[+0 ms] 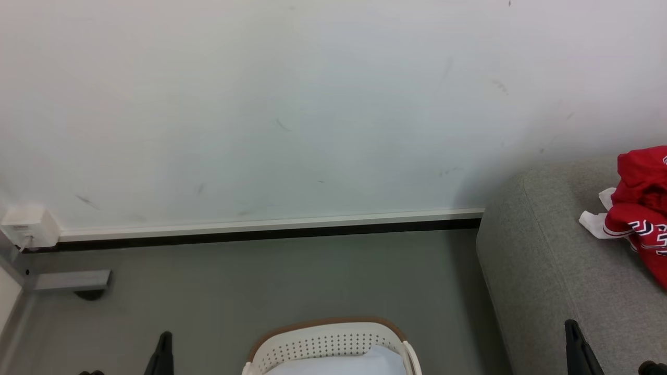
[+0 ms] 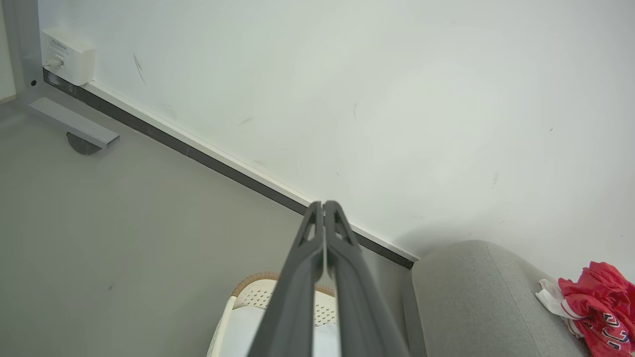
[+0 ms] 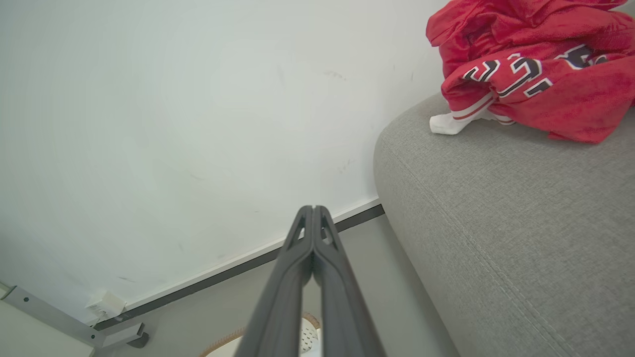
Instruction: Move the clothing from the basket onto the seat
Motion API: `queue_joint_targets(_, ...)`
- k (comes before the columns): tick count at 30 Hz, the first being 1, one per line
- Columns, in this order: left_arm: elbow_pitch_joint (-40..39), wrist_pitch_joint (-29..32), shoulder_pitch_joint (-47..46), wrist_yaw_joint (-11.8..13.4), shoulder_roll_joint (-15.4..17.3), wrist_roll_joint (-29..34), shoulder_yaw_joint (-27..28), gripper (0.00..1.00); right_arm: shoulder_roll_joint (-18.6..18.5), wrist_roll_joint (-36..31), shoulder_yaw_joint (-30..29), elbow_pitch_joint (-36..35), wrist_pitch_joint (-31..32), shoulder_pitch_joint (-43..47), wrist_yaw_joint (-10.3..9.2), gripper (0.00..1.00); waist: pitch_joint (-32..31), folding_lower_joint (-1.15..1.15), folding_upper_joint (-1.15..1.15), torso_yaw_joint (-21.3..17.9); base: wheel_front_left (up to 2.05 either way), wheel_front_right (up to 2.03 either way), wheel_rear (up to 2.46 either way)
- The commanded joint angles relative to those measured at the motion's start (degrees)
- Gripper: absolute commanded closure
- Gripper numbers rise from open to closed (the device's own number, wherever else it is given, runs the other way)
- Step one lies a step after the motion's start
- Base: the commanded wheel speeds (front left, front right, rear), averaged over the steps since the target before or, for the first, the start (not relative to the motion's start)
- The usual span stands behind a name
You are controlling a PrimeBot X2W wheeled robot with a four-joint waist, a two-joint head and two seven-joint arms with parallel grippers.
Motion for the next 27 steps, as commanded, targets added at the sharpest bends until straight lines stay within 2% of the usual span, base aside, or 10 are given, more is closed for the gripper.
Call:
queue_joint_targets(1,-1.1,0.5,-1.6,0.2,0.2,-2.6,0.3,1.0,-0.7,2.6,-0.3,-0.7,0.4,-1.9,-0.03,1.0,0.0,0.0,0.0,0.1,0.0,0.0,0.0)
queue_joint_targets(27,-3.1,5.7,-4.0,0.9,-0.3,-22.1,1.6,1.0,-1.6,23.8,-1.3,-0.6,4.8,-4.6,-0.07,1.0,0.6,0.0,0.0,0.9,0.0,0.0,0.0)
